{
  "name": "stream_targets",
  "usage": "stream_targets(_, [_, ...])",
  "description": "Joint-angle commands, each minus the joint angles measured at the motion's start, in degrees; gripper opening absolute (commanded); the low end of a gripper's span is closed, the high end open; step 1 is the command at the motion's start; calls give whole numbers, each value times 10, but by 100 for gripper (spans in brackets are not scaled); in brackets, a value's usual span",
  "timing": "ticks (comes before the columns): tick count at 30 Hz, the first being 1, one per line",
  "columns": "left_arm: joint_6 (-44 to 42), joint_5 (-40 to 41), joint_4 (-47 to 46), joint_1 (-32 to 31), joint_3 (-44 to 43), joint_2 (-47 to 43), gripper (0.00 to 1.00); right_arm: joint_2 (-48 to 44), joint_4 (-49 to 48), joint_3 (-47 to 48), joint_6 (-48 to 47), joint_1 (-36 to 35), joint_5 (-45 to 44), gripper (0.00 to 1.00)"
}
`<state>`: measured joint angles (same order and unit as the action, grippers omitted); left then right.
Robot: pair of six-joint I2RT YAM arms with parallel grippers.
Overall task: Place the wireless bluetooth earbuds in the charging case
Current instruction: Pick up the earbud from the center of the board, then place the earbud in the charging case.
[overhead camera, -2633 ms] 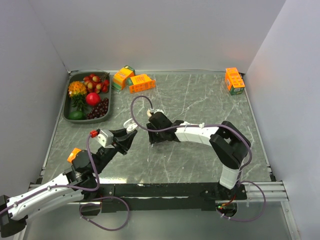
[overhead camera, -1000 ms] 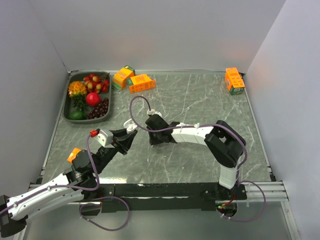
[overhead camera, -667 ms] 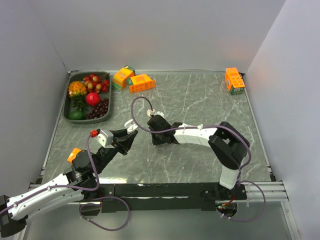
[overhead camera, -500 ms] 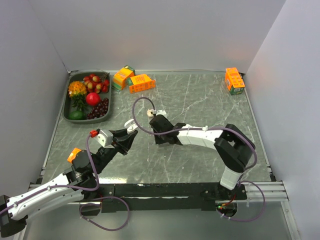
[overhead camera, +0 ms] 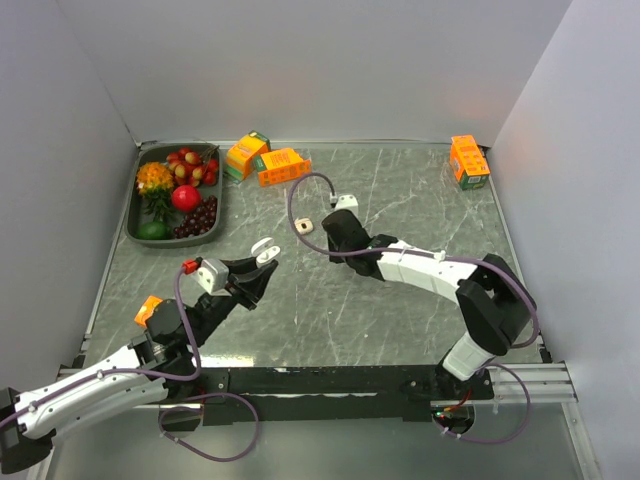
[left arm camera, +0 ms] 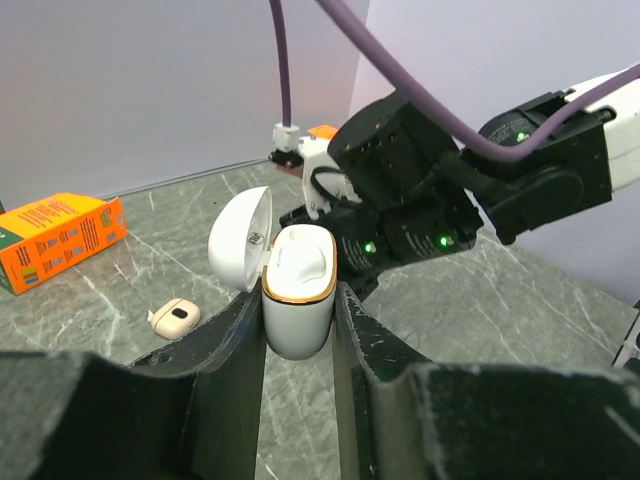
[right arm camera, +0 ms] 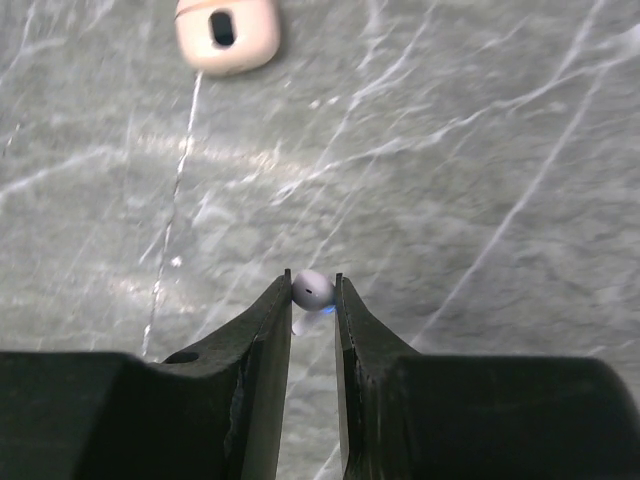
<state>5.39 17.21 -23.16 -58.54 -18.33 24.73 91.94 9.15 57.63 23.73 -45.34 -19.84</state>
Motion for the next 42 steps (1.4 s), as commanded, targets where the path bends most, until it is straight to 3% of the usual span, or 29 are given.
stream_targets(1, [3, -13, -33, -3, -6, 7, 1, -47, -20, 13, -22, 18, -13, 0])
stream_targets(5, [6, -13, -34, -2, -7, 14, 1, -98, -36, 1, -32, 21, 4, 0])
stream_targets(9, [9, -15, -45, -2, -11, 36, 1, -206, -76, -26, -68, 12, 6, 0])
stream_targets(21, [9, -36, -142, -3, -44, 161, 1, -394, -171, -66, -264, -150, -117, 0])
stream_targets(31, [5, -63, -224, -2, -53, 213, 1, -412, -221, -70, -375, -256, -170, 0])
stream_targets(34, [8, -69, -240, -2, -59, 231, 1, -407, -368, -125, -495, -328, -229, 0])
stream_targets(35, [9, -74, -245, -2, -60, 239, 1, -397, -470, -138, -565, -341, -239, 0])
stream_targets(42, [7, -89, -256, -2, -74, 254, 1, -383, -547, -158, -613, -360, -243, 0])
